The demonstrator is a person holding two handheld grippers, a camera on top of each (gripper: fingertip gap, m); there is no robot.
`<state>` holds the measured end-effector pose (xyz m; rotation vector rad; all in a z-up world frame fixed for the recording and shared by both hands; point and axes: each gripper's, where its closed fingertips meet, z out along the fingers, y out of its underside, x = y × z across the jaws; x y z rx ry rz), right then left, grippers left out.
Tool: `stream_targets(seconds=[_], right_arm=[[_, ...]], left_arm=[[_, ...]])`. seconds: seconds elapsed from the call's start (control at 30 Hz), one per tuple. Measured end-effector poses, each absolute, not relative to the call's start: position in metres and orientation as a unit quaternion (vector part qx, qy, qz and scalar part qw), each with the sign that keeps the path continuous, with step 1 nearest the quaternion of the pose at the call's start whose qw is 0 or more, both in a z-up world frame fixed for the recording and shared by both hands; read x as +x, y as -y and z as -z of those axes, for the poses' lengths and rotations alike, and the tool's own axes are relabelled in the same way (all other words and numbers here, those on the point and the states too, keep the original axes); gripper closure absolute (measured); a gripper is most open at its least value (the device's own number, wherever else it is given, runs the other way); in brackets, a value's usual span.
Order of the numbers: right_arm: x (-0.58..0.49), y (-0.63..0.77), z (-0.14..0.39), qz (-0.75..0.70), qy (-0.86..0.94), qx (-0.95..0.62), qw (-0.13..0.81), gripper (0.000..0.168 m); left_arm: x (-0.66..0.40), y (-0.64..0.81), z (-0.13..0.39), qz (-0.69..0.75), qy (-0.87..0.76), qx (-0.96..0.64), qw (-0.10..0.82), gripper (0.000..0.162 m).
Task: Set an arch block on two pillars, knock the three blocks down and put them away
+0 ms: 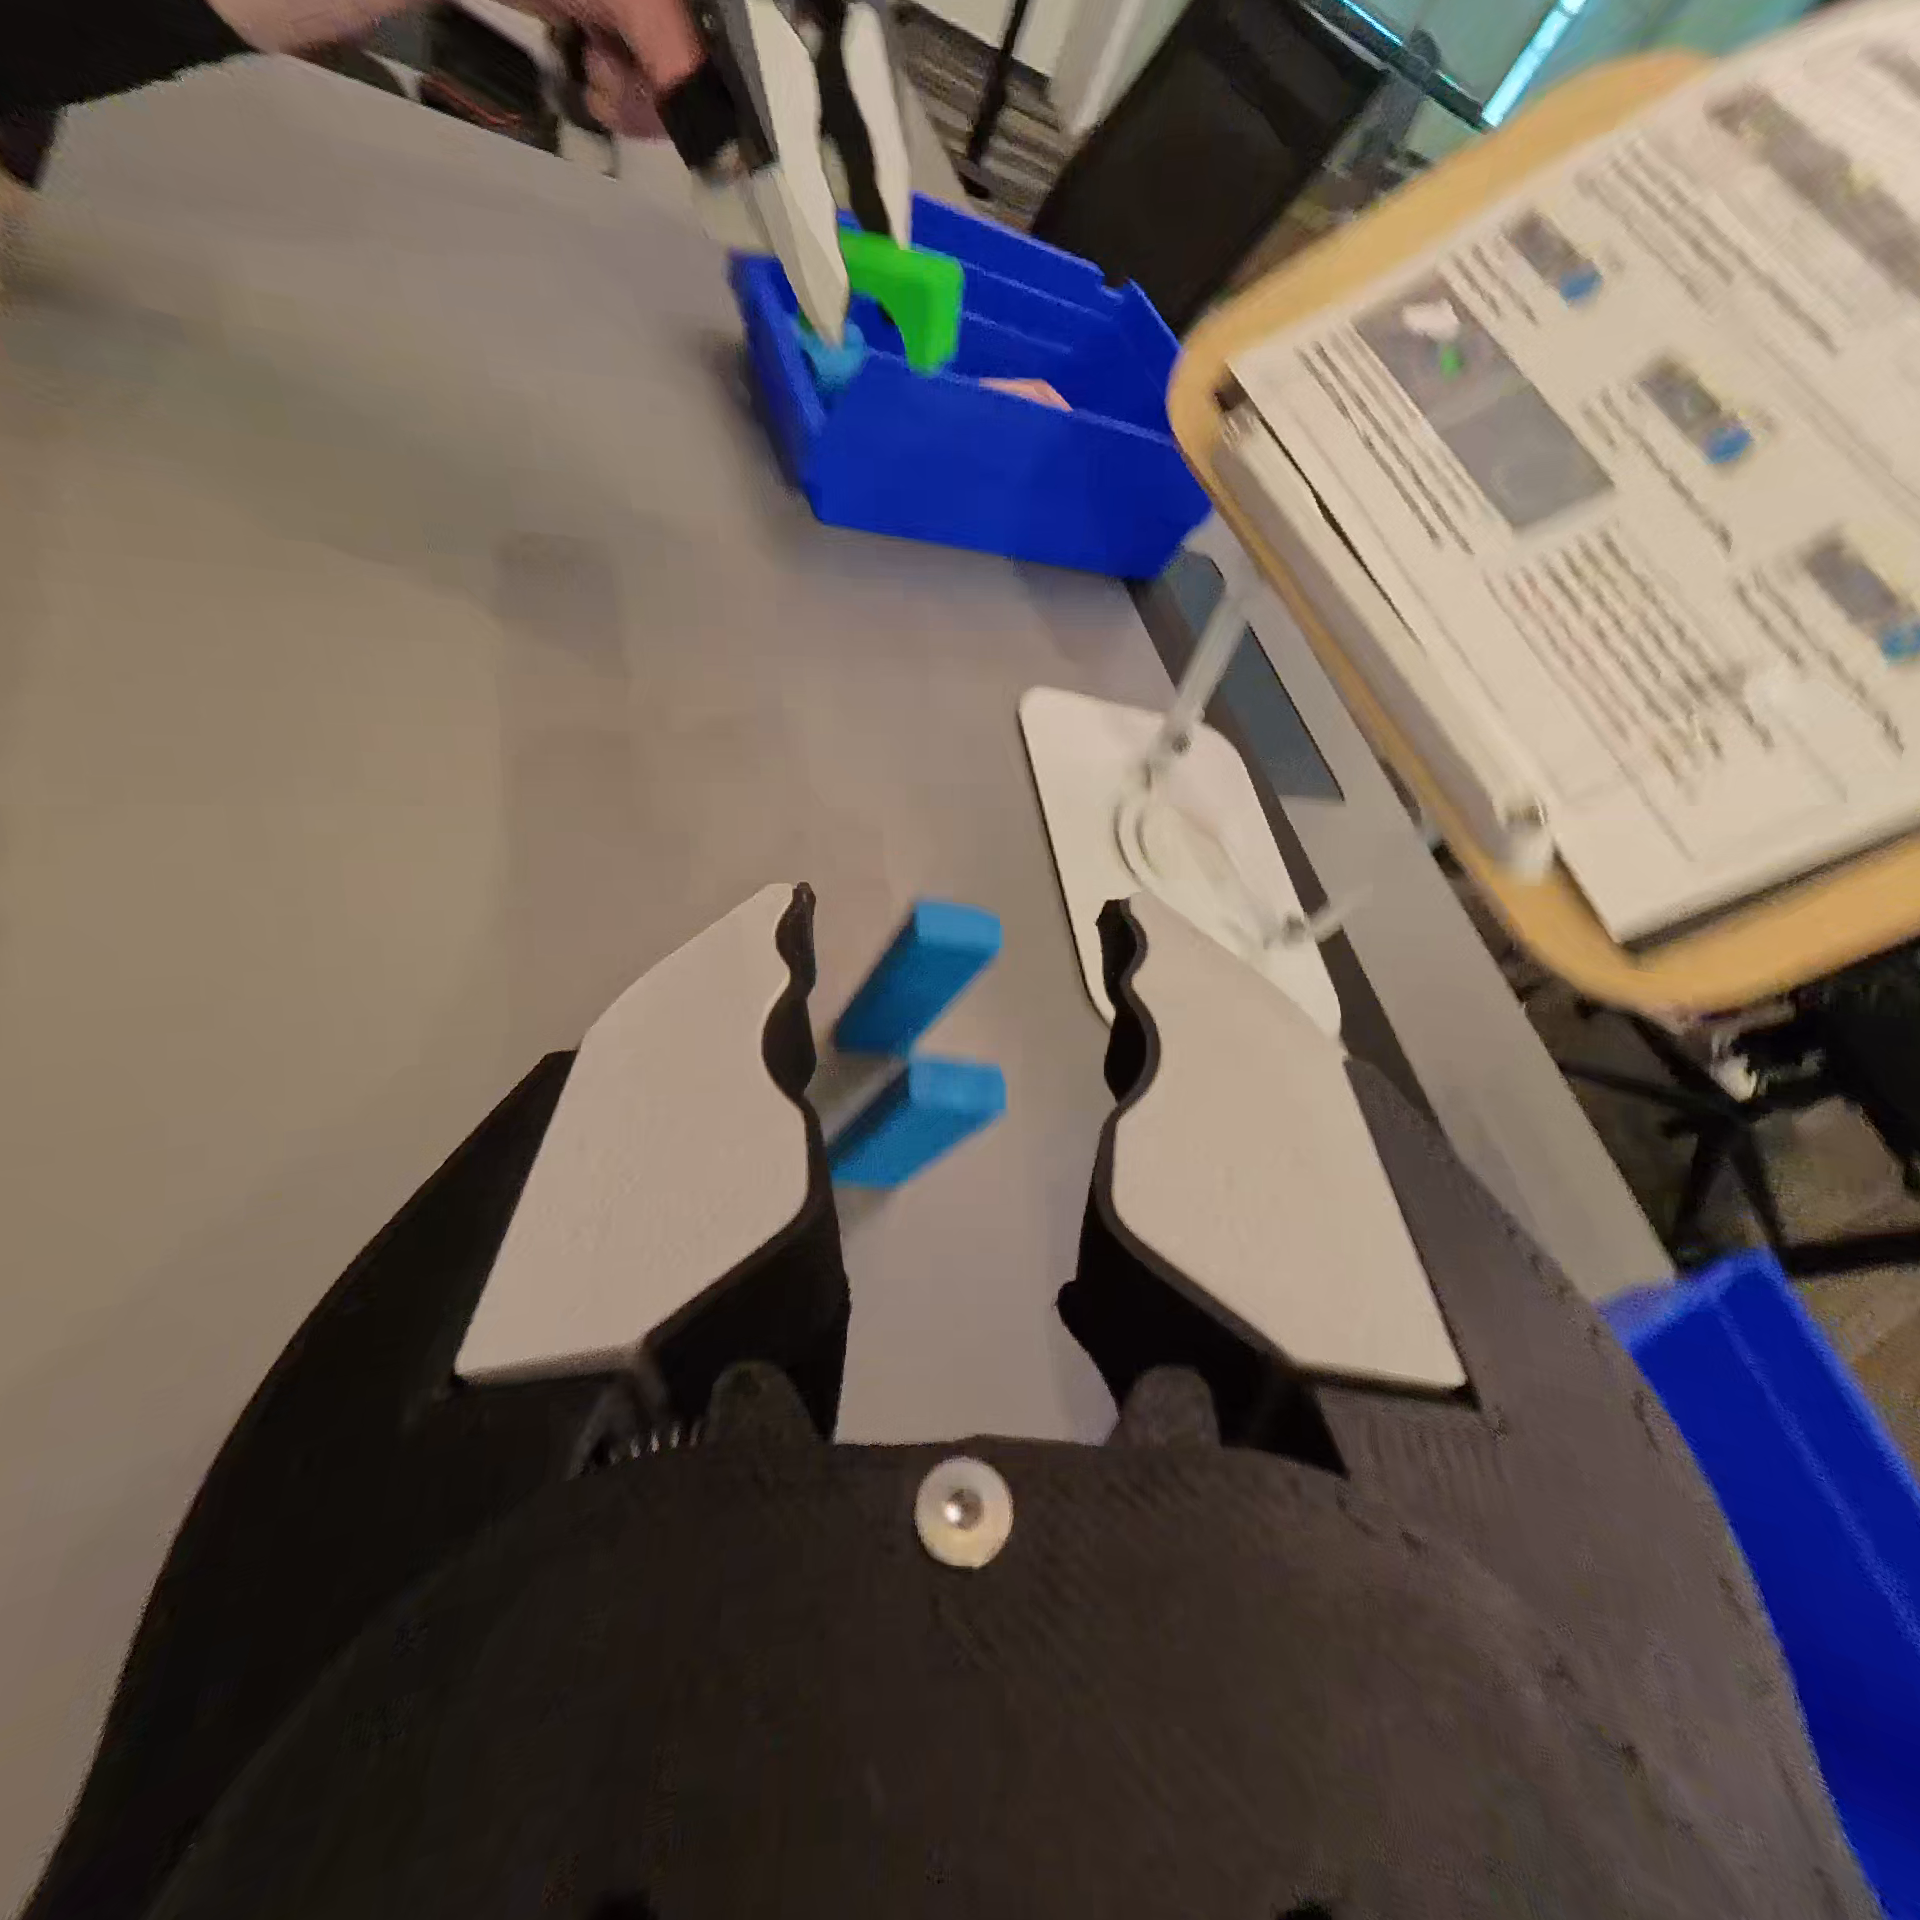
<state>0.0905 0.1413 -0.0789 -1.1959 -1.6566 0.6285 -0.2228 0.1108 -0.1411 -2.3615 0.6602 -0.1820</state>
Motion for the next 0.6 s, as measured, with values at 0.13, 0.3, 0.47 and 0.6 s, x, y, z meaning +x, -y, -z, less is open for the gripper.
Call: stream_targets(seconds=[0.13,0.3,0.47,0.6], right_arm=[[0.038,-0.095,0.065,-0.267,0.734,-0.447,0.437,0.114],[0.007,-0.071,0.089,-0.231,0.799,-0.419,0.364,0.114],[0.008,-0.068,0.115,-0.198,0.823,-0.428,0.318,0.12],[0.016,-0.07,0.124,-0.202,0.82,-0.442,0.302,0.13]], left_arm=[[-0.12,-0.09,0.138,0.088,-0.403,-0.857,0.31,0.125],[-0.036,-0.072,0.15,0.086,-0.52,-0.81,0.258,0.125],[0.002,-0.068,0.149,0.089,-0.567,-0.782,0.244,0.125],[0.017,-0.068,0.144,0.098,-0.578,-0.772,0.245,0.125]])
